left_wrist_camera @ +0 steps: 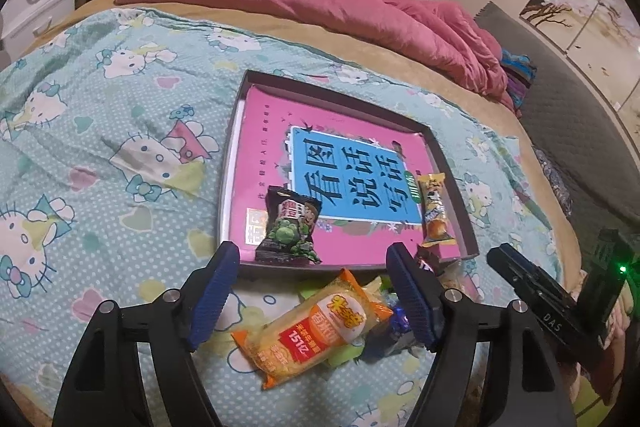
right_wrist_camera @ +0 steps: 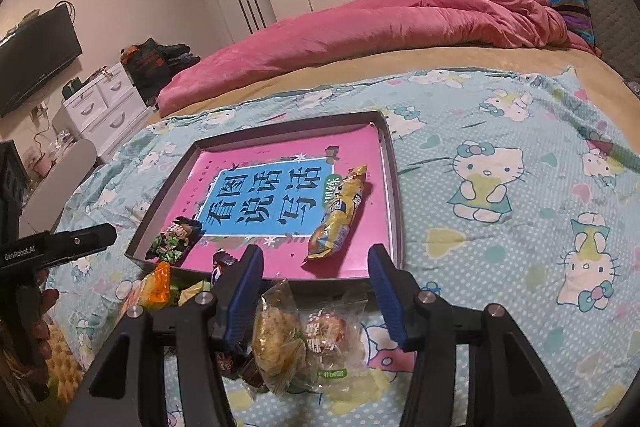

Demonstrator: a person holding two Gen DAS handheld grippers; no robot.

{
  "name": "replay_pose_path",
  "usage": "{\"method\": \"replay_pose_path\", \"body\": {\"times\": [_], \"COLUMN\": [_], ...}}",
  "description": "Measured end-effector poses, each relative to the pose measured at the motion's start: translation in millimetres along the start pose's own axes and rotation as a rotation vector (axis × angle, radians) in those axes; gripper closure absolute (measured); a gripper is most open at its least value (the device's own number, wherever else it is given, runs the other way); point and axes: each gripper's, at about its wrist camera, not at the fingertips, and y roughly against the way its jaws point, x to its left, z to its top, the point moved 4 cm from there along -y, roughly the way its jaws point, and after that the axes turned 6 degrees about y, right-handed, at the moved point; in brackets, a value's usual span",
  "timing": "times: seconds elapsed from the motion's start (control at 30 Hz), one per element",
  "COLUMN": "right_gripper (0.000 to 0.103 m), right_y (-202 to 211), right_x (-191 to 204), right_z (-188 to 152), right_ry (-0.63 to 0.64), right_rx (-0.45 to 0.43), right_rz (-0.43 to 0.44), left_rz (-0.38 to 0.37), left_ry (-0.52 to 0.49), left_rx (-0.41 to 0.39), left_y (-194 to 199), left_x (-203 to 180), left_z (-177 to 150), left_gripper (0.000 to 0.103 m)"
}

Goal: Organize snacks
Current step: 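Open both tools and withdraw them from the tray toward the pile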

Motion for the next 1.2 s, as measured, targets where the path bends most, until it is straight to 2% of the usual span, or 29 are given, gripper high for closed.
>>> {"method": "replay_pose_path", "body": {"times": [0.4,1.2], "right_gripper": [0.047,0.047], "right_y": [5,11], "right_x": [9,21], "right_z": [-3,-18], "right_ry": [0.026,0.048], "right_rx": [0.004,0.041], "right_rz": [0.006,0.031], "left_rz": [-0.026,-0.014], "left_ry": [-0.026,-0.01], "left_rx": [-0.004,0.013], "left_y": [9,20], "left_x": [-6,10], "left_z": [-4,-13], "left_gripper": [0.026,0.026]}}
